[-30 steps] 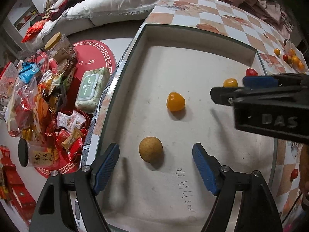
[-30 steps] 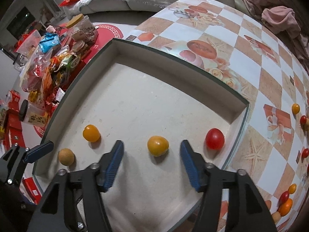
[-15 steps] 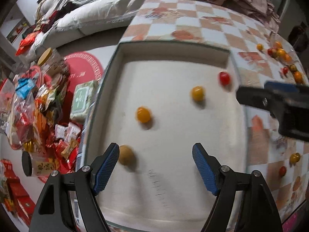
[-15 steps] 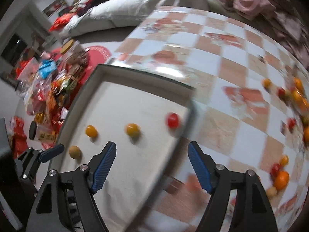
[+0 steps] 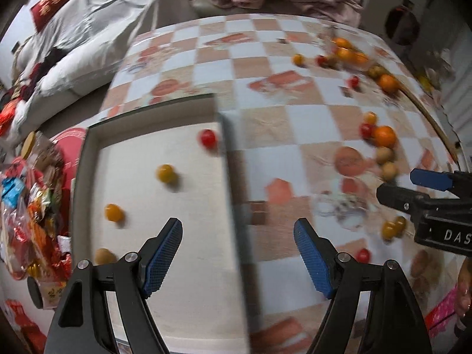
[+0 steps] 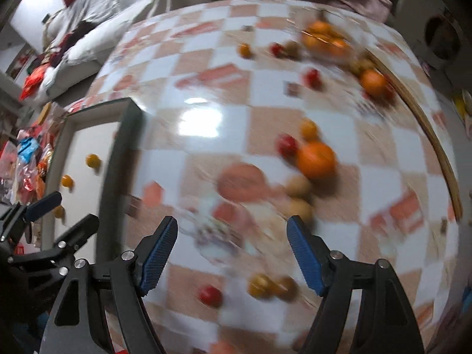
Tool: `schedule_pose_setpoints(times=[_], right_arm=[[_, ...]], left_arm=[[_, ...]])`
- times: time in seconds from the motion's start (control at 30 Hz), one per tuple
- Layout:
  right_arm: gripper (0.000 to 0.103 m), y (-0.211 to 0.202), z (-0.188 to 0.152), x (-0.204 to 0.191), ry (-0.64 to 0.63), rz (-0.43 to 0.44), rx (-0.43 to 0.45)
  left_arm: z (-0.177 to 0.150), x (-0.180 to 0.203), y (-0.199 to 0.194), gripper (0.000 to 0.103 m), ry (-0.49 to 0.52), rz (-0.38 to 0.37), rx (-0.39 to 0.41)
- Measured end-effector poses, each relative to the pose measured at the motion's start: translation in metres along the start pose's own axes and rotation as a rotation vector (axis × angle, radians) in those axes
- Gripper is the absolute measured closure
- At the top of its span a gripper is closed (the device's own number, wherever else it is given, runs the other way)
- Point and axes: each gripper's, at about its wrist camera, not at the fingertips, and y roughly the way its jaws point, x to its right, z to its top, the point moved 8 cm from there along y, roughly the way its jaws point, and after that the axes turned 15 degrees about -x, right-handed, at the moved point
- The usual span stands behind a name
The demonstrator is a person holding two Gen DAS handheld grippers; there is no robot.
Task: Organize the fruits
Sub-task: 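Move both open tools back over the fruits on the table, then close left gripper on red cherry tomato while right gripper closes on dark brown tomato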
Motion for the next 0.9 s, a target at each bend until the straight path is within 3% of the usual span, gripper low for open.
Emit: schedule_pose_setpoints(times=[0.3,0.37,0.53,0.83,0.9], right_arm=[[0.024,0.003,-0.059,0.044,-0.046,-0.054,-0.031],[0.028,0.009,-0.065,0.049,-0.050,-0.043,-0.043],[0.046,0.026,-0.064,0.047,-0.096,-0.003,-0.073],[0.054,0.033,-0.049,0.035,-0.210,0.024,-0.061],[0.062,0.033,-0.049,0.033,-0.215,0.049,-0.069]], left_arm=[[-0.026,0.065,0.015,0.024,0.115,-0.077,-0.057],[-0.030,0.079,0.020,0.024,0.147,-0.093,-0.066],[-0.039,0.105,0.036,0.024,0.216,-0.092,-0.092],[-0.030,0.112,0.051,0.024,0.215,-0.070,-0.093],[-0.026,0.115,0.050,0.024,0.220,-0.070,-0.087]])
